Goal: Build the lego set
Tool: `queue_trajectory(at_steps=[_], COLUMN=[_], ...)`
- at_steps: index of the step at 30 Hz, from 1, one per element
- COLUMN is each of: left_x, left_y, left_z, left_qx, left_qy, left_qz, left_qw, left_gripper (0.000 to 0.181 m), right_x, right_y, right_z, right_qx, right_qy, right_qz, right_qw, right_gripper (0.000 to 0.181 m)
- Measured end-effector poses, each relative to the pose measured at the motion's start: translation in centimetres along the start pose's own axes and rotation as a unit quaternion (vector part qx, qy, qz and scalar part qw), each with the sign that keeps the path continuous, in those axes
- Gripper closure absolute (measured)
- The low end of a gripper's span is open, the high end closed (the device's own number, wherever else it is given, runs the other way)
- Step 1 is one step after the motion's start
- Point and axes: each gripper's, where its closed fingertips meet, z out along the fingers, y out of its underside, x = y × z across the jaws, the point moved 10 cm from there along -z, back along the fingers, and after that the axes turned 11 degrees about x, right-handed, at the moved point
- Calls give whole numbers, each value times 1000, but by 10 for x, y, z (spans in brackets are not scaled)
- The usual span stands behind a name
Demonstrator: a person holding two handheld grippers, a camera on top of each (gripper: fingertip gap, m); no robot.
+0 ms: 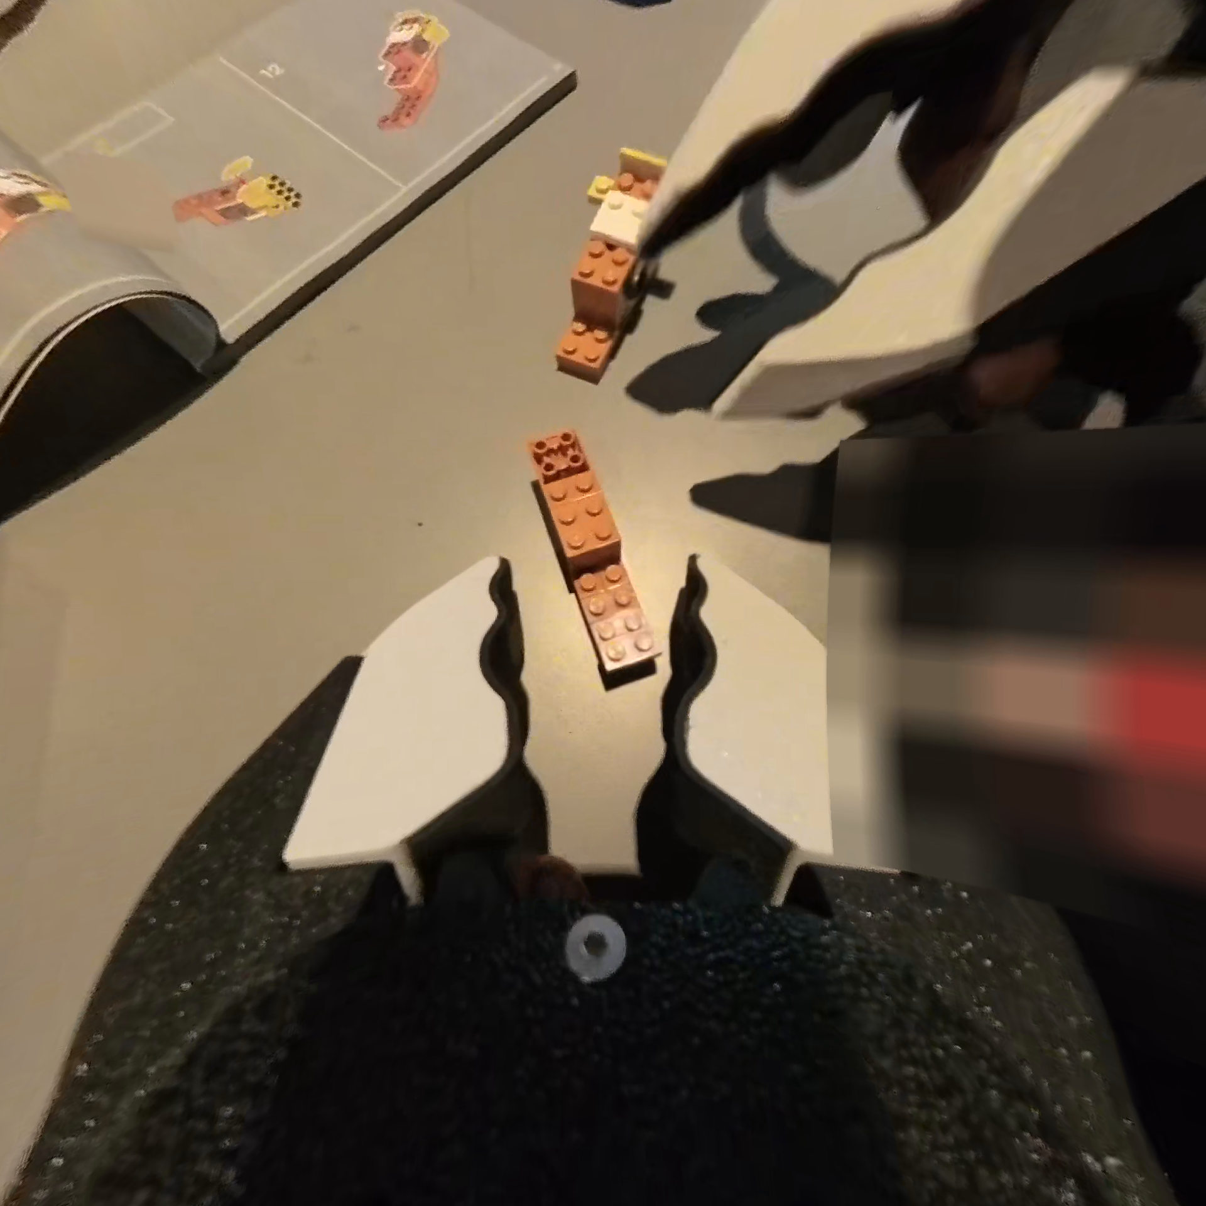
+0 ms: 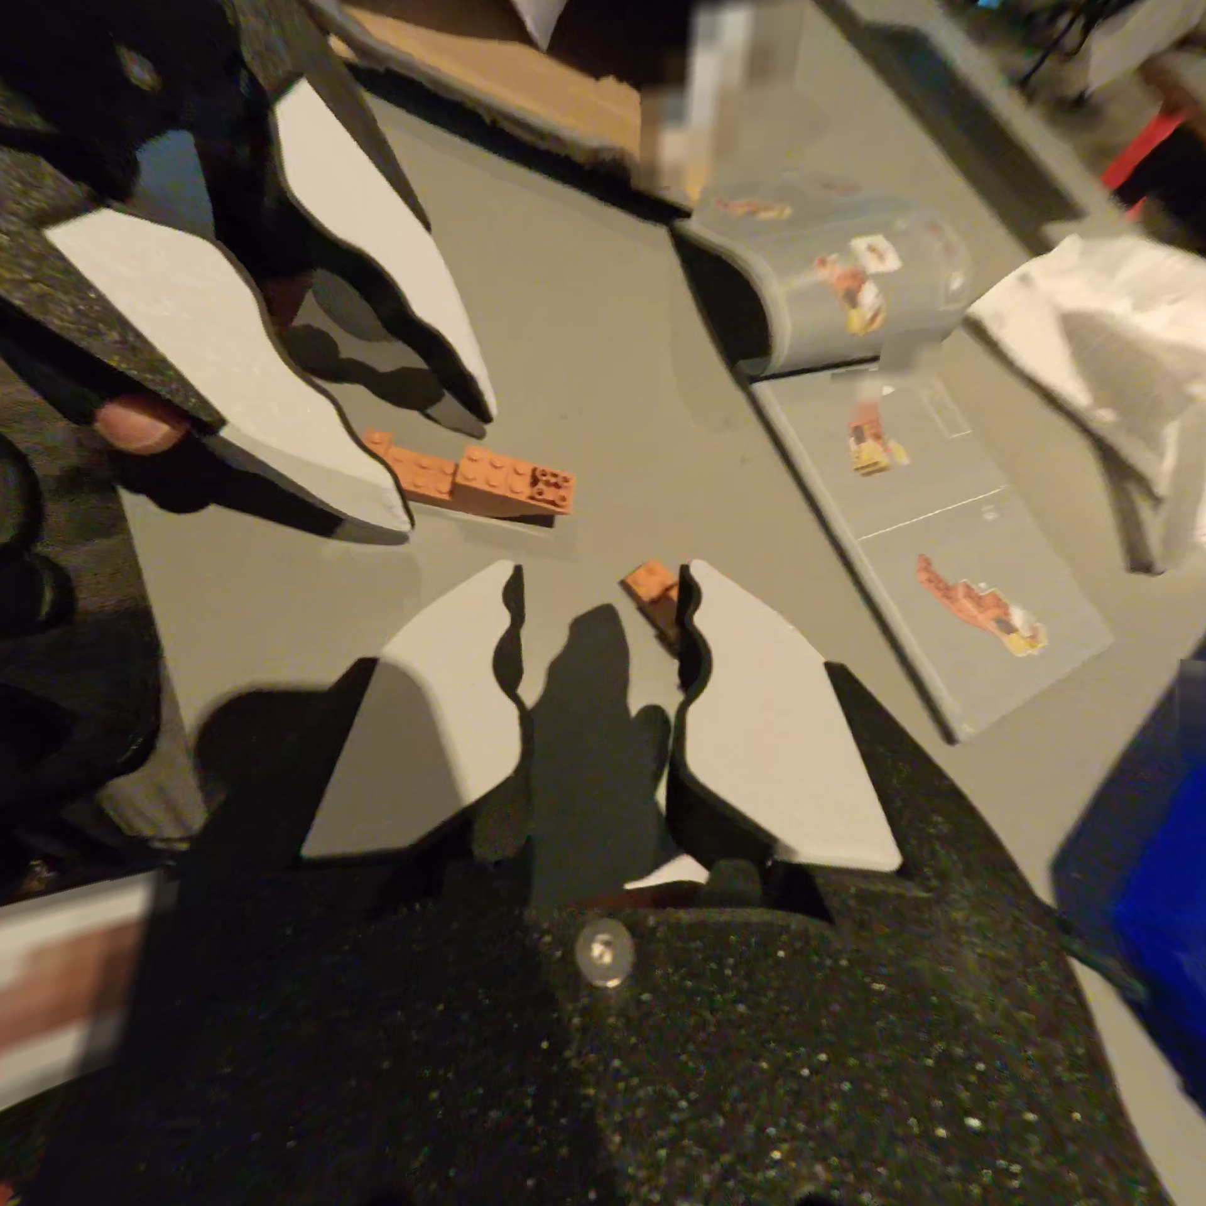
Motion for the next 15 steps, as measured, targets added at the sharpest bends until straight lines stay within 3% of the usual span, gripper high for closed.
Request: queue_trajectory(at_steps=[5, 10, 15], left_x=[-2, -5, -10], left_y=[0, -3, -6], left_z=[10, 15, 21], left_qx=[-21, -23, -26], left_qy=[-14, 18, 63], left_qz=[19, 21, 28], left_qw=[1000, 999, 997], left_gripper=[140, 158, 162], right_x=[40, 73, 84], right_y=[10, 27, 29], right_z=[-12, -2, 11], right_qx=[19, 36, 15], right_qy=[-5, -111, -182], right_qz=[-42, 2, -44], right_qw=[999, 993, 982], right_gripper=[126, 115, 113])
